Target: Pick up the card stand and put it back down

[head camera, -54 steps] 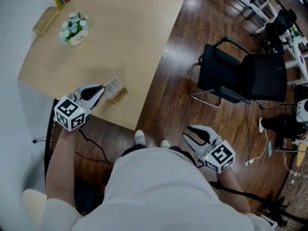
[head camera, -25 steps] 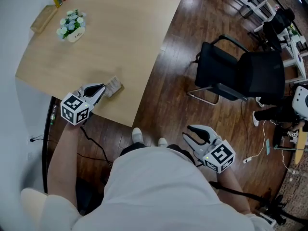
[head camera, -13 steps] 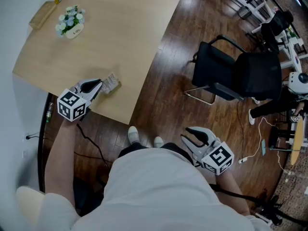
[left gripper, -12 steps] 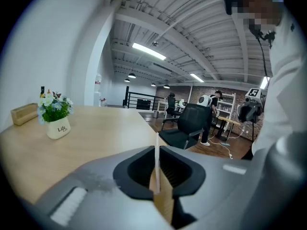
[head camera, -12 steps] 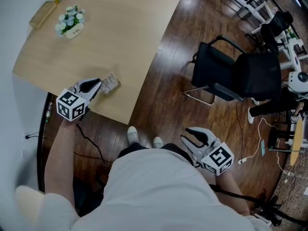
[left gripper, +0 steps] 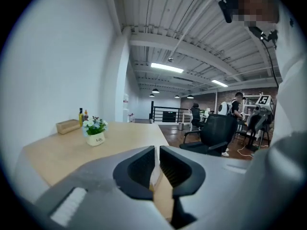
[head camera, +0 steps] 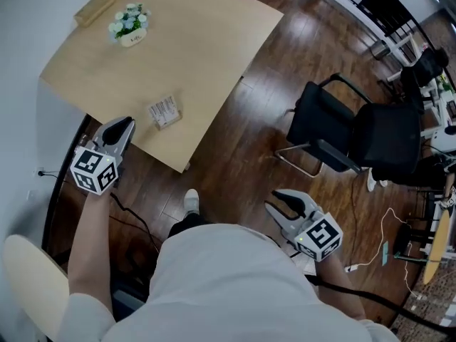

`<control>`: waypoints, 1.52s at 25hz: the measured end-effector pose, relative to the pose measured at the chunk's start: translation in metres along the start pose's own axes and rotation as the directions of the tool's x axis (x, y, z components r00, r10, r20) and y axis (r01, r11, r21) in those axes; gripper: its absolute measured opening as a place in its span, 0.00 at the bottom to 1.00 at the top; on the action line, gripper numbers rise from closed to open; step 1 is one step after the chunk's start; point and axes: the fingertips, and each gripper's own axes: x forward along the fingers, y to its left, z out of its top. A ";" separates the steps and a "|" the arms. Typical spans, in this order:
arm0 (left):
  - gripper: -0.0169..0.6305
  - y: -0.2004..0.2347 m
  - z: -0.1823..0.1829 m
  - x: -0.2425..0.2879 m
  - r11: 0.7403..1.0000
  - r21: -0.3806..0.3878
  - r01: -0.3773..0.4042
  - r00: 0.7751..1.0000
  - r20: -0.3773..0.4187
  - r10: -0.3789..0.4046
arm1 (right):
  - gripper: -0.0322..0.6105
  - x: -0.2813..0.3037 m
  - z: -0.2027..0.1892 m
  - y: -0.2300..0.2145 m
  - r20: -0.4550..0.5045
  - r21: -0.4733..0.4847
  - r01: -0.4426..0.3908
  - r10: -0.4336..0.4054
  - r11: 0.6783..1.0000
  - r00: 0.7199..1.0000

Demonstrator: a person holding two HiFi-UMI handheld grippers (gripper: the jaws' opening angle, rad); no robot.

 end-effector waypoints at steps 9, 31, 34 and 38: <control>0.04 -0.194 -0.033 -0.114 0.984 -0.108 -0.139 0.988 0.051 0.145 | 0.23 -0.067 -0.036 0.014 0.069 -0.138 -0.158 0.169 0.978 0.983; 0.03 -0.442 -0.045 -0.172 0.975 -0.205 -0.086 0.993 0.063 0.101 | 0.23 -0.137 -0.069 0.079 0.154 -0.249 -0.278 0.321 0.928 0.934; 0.03 -0.445 -0.036 -0.166 0.979 -0.196 -0.056 0.994 0.083 0.073 | 0.23 -0.142 -0.065 0.075 0.164 -0.246 -0.263 0.308 0.933 0.937; 0.03 -0.446 -0.023 -0.158 0.984 -0.174 -0.044 0.993 0.096 0.061 | 0.22 -0.146 -0.066 0.068 0.167 -0.245 -0.249 0.294 0.937 0.941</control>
